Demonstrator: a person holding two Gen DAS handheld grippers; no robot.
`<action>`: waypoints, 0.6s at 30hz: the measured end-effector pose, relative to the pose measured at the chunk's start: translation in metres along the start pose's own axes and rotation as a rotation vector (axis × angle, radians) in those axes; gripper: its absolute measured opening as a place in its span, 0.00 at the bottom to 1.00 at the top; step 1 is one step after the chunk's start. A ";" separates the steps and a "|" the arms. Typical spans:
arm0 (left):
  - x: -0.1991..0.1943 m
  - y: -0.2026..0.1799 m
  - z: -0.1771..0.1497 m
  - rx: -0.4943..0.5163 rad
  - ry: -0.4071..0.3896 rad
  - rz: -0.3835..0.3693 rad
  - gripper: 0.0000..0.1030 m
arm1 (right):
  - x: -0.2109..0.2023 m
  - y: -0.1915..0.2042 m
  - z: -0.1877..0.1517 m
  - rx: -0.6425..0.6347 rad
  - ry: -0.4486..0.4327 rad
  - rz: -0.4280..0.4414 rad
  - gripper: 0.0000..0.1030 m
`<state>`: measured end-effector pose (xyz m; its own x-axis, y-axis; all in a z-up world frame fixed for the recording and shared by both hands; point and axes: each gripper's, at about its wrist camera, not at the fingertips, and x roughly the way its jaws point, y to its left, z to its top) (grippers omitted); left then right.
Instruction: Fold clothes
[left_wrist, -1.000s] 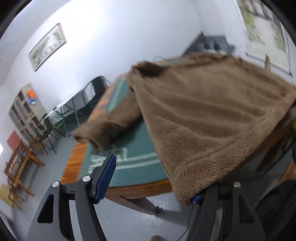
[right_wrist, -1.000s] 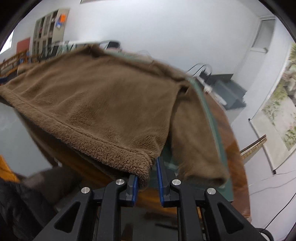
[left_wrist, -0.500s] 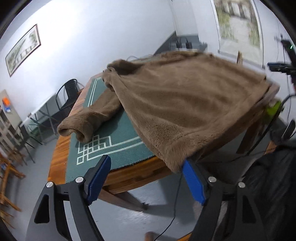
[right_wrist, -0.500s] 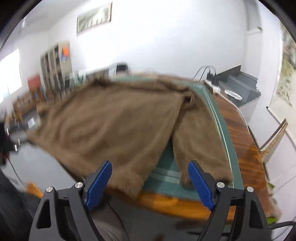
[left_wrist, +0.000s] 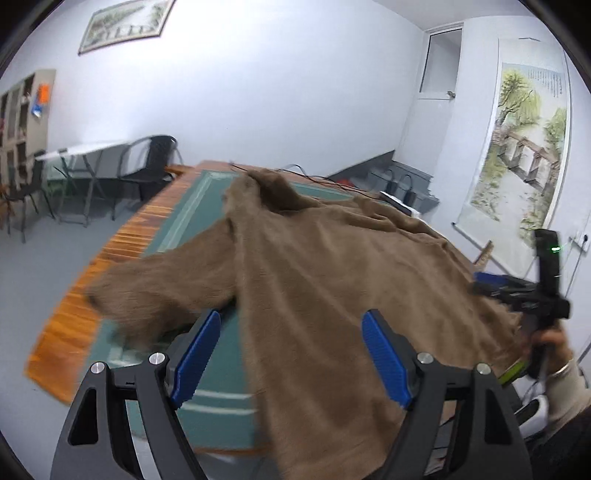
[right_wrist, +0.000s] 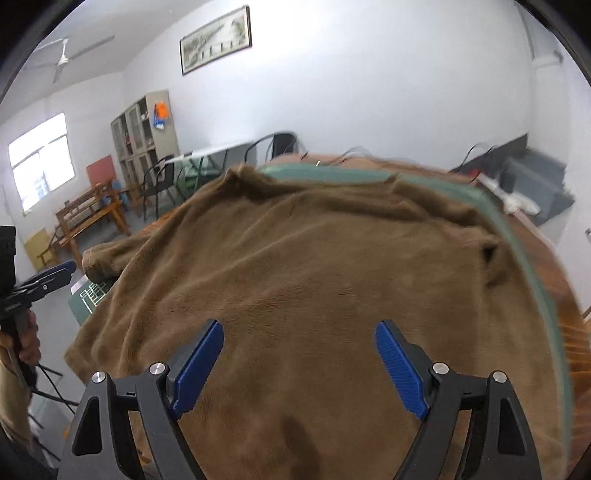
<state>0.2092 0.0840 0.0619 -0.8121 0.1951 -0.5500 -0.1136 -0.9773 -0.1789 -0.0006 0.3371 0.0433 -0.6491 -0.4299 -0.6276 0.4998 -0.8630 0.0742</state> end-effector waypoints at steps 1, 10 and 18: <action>0.009 -0.007 0.001 0.007 0.016 0.000 0.80 | 0.011 -0.001 0.002 0.007 0.013 -0.002 0.84; 0.081 -0.048 -0.016 0.080 0.207 0.057 0.80 | 0.067 -0.036 -0.020 0.122 0.201 -0.088 0.84; 0.070 -0.031 -0.005 0.028 0.208 0.042 0.80 | 0.061 -0.028 -0.033 0.028 0.234 -0.109 0.93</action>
<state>0.1587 0.1279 0.0254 -0.6812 0.1641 -0.7135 -0.1000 -0.9863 -0.1314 -0.0350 0.3441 -0.0229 -0.5463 -0.2637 -0.7950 0.4159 -0.9093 0.0158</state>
